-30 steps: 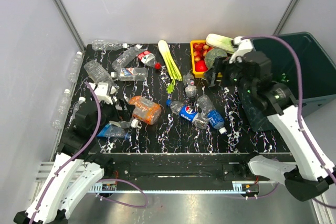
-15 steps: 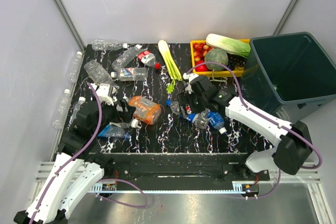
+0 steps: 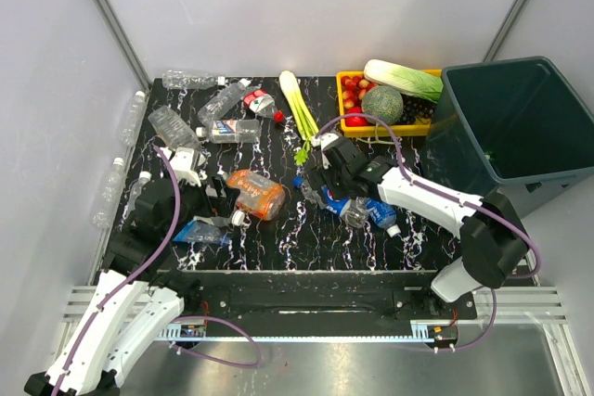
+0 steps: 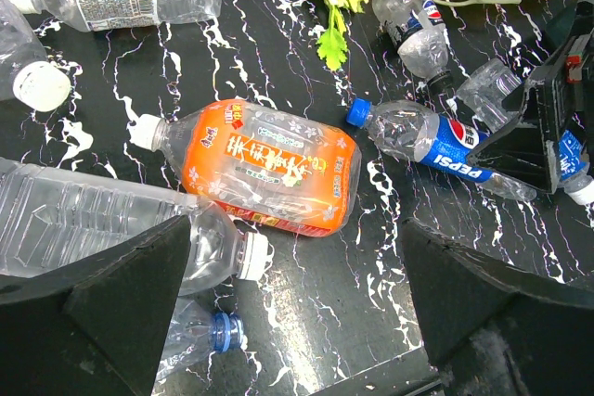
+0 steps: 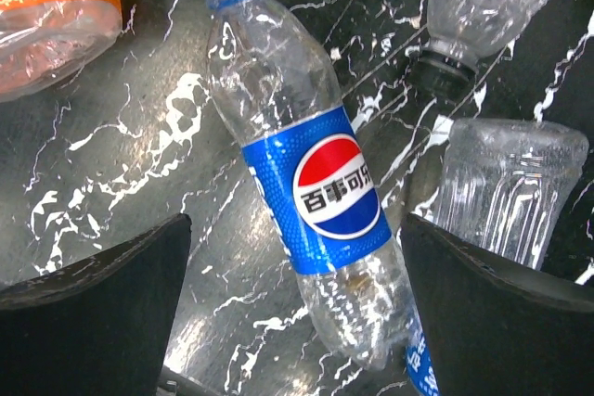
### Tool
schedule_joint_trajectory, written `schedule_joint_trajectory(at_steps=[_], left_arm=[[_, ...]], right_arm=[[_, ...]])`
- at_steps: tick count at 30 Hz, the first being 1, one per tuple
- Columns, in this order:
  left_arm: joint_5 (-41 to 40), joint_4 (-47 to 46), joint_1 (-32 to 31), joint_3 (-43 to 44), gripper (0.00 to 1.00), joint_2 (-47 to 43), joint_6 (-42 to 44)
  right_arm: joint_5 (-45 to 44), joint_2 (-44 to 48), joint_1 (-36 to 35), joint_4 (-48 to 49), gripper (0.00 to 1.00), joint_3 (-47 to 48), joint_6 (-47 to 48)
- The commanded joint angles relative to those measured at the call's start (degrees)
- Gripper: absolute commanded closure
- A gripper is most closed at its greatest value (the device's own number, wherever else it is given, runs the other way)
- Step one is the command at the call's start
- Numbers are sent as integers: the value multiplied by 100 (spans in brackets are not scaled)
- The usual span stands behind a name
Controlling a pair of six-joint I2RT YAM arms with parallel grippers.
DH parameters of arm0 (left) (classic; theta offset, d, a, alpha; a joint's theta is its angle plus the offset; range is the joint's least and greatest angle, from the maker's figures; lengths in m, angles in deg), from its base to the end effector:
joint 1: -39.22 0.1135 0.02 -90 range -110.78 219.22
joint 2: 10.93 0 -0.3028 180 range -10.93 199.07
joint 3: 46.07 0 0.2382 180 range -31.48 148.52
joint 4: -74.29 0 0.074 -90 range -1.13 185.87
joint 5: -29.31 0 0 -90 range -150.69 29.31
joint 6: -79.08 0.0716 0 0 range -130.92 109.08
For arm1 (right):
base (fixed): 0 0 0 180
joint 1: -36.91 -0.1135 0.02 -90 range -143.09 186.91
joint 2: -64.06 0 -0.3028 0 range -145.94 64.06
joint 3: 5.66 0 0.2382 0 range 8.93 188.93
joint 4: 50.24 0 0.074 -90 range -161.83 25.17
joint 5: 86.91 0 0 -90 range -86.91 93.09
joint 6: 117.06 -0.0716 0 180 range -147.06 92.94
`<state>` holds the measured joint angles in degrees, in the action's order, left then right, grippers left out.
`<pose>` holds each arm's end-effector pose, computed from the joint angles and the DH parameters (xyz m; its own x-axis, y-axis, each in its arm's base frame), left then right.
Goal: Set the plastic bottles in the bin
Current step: Pick up the plastic bottle at the center of the board.
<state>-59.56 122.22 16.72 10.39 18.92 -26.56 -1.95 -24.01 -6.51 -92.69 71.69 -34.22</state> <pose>0.0974 -0.0419 0.3180 -0.4312 -0.1131 -0.8951 0.2942 0.9202 -0.2580 0.2447 0.2229 0.2555 -0.6574 -0.4512 -0.6035 -0.5689 0.8224 0.0049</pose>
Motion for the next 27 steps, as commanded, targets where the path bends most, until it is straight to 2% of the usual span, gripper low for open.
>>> schedule_joint_trajectory(at_steps=[1, 12, 20, 24, 27], left_arm=[[10, -179, -17, 14, 1, -14, -18], [37, -162, -17, 23, 1, -5, -18], [81, -161, -26, 14, 1, -14, -36], [90, -161, -35, 14, 1, -31, -45], [63, -153, -52, 6, 1, -49, -45]], right_arm=[[-112, -25, -62, 675, 1, -202, 268], [-24, -667, -132, 808, 2, -378, 224], [3, -728, -272, 607, 18, -397, -136], [-85, -712, -334, 457, 32, -379, -312], [107, -501, -343, 474, 35, -379, -488]])
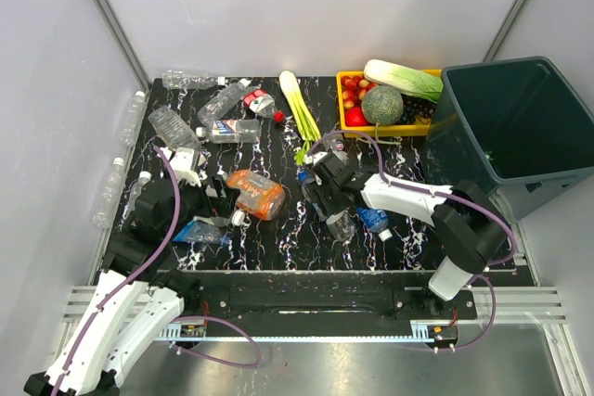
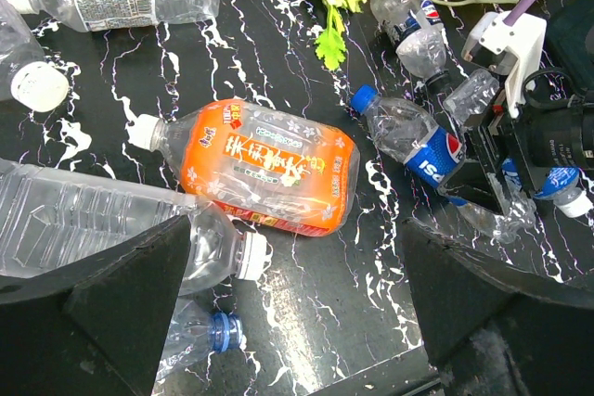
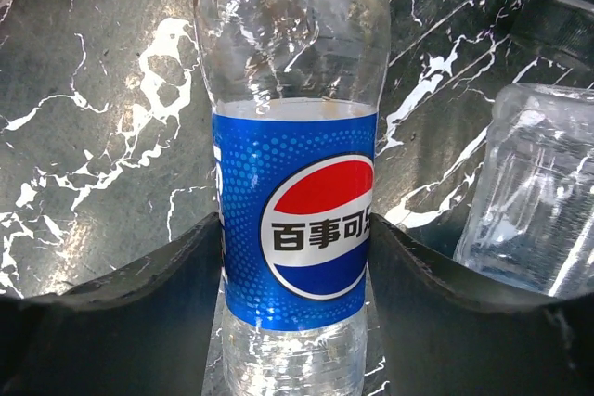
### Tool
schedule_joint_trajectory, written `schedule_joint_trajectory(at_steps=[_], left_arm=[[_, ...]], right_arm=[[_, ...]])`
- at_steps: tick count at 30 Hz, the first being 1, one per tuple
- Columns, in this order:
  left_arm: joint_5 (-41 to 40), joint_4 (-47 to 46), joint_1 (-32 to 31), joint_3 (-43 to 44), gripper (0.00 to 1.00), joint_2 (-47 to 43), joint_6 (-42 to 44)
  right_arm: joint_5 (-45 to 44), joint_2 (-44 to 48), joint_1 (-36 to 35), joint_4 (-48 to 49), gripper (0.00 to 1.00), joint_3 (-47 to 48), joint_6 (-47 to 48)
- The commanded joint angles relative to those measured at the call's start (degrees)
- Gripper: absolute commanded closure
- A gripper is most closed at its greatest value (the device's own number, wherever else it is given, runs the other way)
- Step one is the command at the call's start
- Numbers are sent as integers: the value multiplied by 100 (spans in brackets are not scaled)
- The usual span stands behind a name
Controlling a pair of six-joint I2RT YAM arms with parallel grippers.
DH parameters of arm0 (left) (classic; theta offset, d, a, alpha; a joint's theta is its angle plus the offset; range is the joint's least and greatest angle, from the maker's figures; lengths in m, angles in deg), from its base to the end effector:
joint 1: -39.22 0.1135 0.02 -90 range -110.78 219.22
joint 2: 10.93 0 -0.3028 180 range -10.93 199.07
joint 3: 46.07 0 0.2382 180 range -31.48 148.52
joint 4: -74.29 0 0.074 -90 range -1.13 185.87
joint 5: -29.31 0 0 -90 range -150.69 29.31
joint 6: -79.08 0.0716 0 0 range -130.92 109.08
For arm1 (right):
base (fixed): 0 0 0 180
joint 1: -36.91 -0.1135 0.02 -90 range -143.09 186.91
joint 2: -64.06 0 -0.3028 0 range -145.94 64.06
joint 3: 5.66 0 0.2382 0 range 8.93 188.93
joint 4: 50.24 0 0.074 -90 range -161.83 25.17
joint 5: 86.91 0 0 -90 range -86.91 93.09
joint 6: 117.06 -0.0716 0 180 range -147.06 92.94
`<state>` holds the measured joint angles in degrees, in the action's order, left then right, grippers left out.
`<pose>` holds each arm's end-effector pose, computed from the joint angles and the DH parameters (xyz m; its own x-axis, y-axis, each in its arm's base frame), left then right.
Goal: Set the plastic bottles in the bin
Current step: Pick up the plastic bottle at the center of the board, then place the plastic bottle in the trash bin.
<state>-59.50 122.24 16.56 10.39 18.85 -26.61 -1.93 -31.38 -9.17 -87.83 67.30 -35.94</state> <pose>0.0970 -0.0421 0.3180 -0.4313 -0.1129 -0.8951 0.2975 0.9188 -0.2593 0.2413 0.2415 0.1979 -0.7000 -0.5052 -0.5047 -0.5862 0.8101 0.0021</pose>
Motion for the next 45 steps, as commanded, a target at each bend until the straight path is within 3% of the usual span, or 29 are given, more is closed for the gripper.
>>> schedule_joint_trajectory(at_steps=[1, 14, 22, 29, 36, 45], left_arm=[[57, -164, -37, 6, 1, -60, -40], [13, -164, -64, -3, 1, -25, -40], [-84, -128, -64, 6, 1, -16, -49], [-40, -128, -72, 14, 1, 19, -49], [-58, -120, -81, 6, 1, 72, -58], [13, -111, -81, 14, 1, 125, -49]], right_arm=[[167, 349, -76, -20, 35, 87, -385], [-95, 1641, -76, -46, 42, 930, -791], [-2194, 2091, 20, -213, 45, 2097, 245], [-3566, 2117, 740, -205, 42, 3496, 1458], [-4717, 2600, 1909, 551, 43, 3533, 2372], [-5027, 3048, 2868, 1114, 43, 2593, 2760]])
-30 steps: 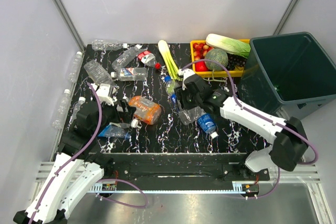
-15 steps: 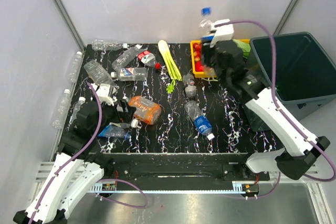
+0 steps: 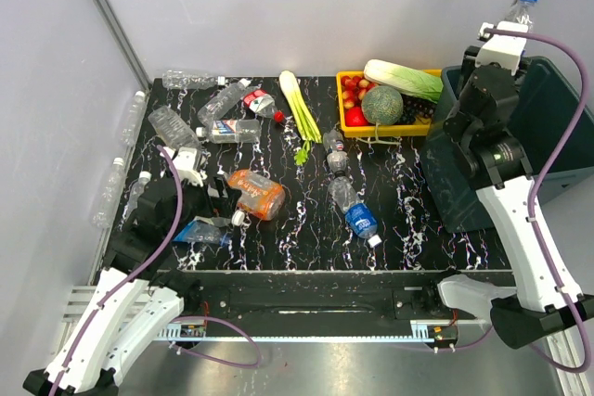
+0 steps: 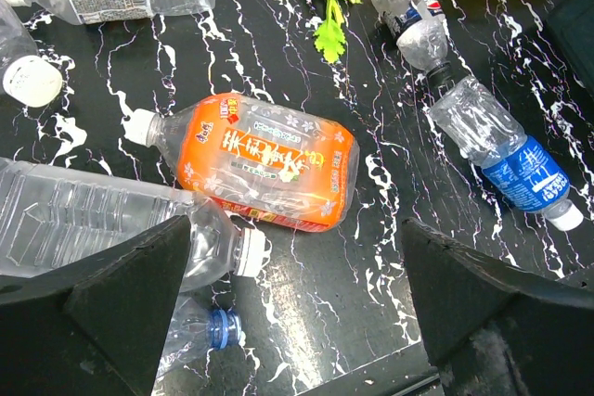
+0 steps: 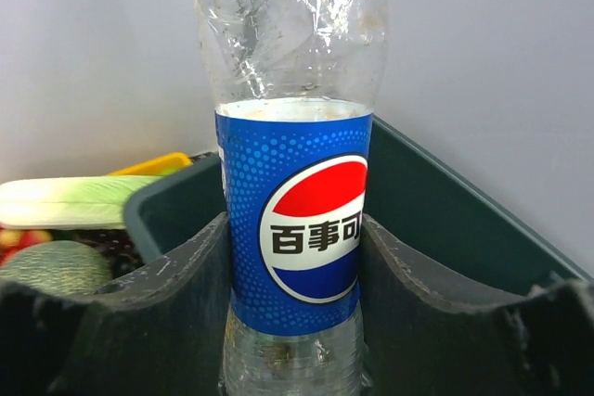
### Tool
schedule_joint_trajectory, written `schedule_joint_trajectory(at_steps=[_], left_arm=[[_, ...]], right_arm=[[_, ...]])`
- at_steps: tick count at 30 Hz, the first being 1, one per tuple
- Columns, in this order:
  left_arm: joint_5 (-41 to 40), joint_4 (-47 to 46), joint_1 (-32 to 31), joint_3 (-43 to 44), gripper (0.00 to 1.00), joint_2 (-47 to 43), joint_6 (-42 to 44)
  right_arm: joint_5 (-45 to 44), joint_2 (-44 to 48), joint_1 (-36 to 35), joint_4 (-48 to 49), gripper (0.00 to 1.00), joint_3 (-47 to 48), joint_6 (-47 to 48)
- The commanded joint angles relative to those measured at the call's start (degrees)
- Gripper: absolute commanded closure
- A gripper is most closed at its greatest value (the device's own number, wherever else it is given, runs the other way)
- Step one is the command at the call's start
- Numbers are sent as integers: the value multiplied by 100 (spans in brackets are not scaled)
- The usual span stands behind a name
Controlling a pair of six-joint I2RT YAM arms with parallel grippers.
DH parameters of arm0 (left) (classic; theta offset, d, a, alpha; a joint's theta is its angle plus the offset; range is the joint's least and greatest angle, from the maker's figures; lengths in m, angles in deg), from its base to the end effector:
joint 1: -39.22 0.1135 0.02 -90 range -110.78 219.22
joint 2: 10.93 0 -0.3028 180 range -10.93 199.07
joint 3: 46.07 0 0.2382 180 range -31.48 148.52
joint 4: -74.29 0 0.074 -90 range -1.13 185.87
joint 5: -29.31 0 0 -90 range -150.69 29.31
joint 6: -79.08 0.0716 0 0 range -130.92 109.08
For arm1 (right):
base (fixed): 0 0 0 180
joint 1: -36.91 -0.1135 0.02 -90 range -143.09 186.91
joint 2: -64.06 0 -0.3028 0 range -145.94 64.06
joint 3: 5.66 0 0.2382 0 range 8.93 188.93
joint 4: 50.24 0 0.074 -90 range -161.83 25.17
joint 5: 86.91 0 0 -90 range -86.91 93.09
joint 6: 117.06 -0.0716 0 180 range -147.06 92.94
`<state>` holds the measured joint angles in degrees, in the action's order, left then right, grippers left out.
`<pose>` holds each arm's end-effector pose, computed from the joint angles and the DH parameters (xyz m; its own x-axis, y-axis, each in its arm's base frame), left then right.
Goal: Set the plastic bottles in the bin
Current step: Place the plastic bottle in the trash bin.
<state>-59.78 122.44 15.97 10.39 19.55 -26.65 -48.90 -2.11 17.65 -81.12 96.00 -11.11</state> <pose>0.0988 -0.0437 0.3165 -0.4444 -0.1041 -0.8898 0.2989 0.9191 -0.2568 0.2162 0.0158 0.5383 -0.0750 -0.2054 -0.9758 0.5384 0.8153 -0.2130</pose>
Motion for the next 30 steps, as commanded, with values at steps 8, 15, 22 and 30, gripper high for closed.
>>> schedule_joint_trajectory(at_steps=[8, 15, 22, 30], left_arm=[[-20, -139, -31, 6, 1, -7, -53], [6, -131, -40, 6, 1, 11, -53], [-20, -139, -40, 6, 1, -24, -53], [-47, -131, -40, 14, 1, 28, -45]], right_arm=[[-541, 218, 371, 215, 39, -954, -108], [-471, 421, 371, -417, 22, -1175, -627], [-15, 289, 371, -1374, 14, -613, -1066], [1697, 245, 362, -2307, 14, 389, -1954]])
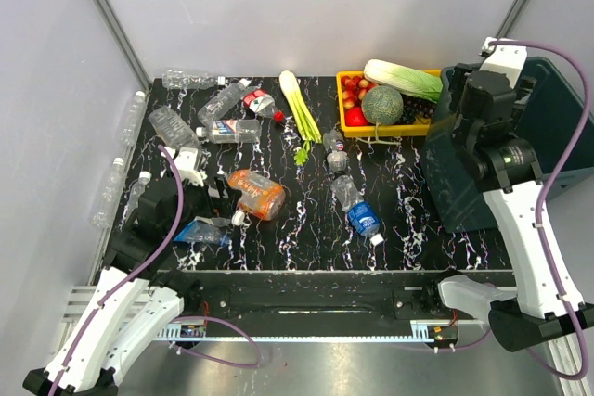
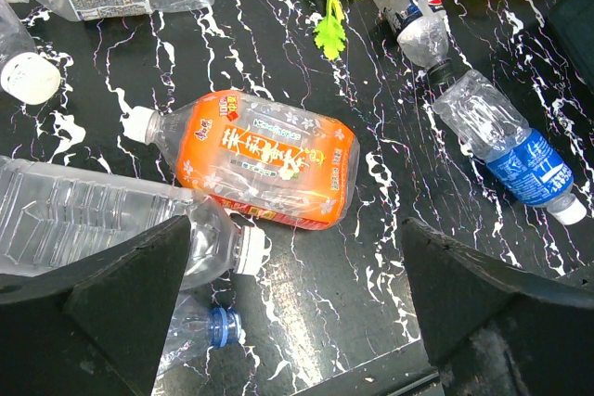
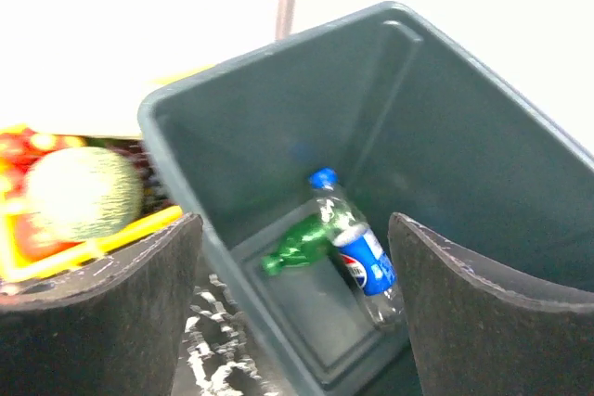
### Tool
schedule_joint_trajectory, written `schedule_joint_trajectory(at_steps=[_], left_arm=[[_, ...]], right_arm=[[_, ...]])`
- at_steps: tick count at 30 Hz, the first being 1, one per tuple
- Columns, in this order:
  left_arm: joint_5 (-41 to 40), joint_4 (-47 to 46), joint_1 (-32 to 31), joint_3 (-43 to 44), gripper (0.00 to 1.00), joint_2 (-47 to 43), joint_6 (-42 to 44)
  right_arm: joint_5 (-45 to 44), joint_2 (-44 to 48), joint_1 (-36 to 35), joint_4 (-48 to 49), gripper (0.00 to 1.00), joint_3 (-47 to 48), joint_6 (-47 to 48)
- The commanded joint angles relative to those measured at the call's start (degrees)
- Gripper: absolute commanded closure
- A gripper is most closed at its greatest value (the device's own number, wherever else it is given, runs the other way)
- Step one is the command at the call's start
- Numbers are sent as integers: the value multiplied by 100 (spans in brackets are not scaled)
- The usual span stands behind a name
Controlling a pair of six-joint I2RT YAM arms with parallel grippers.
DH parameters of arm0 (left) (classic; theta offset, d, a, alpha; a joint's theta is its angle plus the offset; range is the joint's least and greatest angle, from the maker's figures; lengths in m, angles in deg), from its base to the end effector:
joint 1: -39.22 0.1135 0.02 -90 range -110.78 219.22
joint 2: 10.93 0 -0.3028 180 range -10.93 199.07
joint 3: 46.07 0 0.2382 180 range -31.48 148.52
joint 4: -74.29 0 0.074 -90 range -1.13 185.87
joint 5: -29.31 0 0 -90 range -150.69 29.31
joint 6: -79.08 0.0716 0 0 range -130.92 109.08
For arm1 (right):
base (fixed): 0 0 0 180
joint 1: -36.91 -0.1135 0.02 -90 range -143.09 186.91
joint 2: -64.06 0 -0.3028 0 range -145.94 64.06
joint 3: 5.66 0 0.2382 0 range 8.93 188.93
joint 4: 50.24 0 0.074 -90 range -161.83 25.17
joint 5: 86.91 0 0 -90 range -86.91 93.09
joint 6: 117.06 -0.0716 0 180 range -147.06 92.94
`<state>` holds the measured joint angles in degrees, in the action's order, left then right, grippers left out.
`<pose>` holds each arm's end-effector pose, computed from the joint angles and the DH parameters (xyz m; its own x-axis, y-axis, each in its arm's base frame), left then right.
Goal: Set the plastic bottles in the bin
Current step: Place the plastic bottle in the trash bin, then pick up the plastic bottle at the center of the board.
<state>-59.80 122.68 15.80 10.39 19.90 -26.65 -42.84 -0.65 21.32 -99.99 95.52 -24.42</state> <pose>0.0996 -0.0443 0.3154 -0.4530 -0.0992 -0.8860 0.2989 0.9194 -0.2558 0.2091 0.0049 0.5004 -0.2434 -0.1012 -0.9646 0.4759 0.8541 -0.2097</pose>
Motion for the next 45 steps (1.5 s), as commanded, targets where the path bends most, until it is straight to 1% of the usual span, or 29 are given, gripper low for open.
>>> schedule_joint_trajectory(at_steps=[1, 4, 7, 11, 14, 16, 19, 21, 25, 28, 30, 32, 35, 40, 45], left_arm=[[-36, -155, -22, 14, 1, -15, -45], [-53, -155, -22, 14, 1, -33, -44], [-62, -163, -22, 14, 1, -51, -45], [-53, -163, -22, 14, 1, -33, -45], [-62, -155, -22, 6, 1, -24, -36], [-45, -155, -22, 14, 1, -16, -36], [-53, -163, -22, 14, 1, -42, -36], [-53, -155, -22, 14, 1, -51, -36], [-62, -155, -22, 14, 1, -77, -36], [-45, -155, -22, 6, 1, -95, -36], [-36, -163, -22, 14, 1, -95, -36], [-27, -163, -22, 14, 1, -68, -36], [-9, -163, -22, 14, 1, -59, -36], [-18, -163, -22, 14, 1, -60, -45], [-27, -163, -22, -3, 1, -77, -53]], right_arm=[[1487, 90, -5, -500, 14, 508, -746], [2638, 64, -5, -571, 14, 605, -1071], [3790, 11, -22, -431, 15, 509, -1159], [4364, -42, -294, -238, 15, 272, -1300], [4549, -77, -829, -62, 15, 52, -1353], [4532, -217, -1294, -35, 15, -71, -1371], [4050, -515, -2059, -70, 15, -334, -1397], [3865, -796, -2245, -158, 15, -484, -1563], [3899, -1166, -2465, -115, 15, -949, -1783], [3636, -1368, -2580, -35, 15, -1363, -1959], [3626, -1509, -2624, -35, 14, -1547, -1977], [3600, -1641, -2624, -44, 13, -1714, -1960], [3320, -1834, -2624, -18, 10, -1917, -1855], [3108, -2142, -2633, 17, 5, -2128, -1512], [3029, -2633, -2624, 132, 4, -2286, -1573]])
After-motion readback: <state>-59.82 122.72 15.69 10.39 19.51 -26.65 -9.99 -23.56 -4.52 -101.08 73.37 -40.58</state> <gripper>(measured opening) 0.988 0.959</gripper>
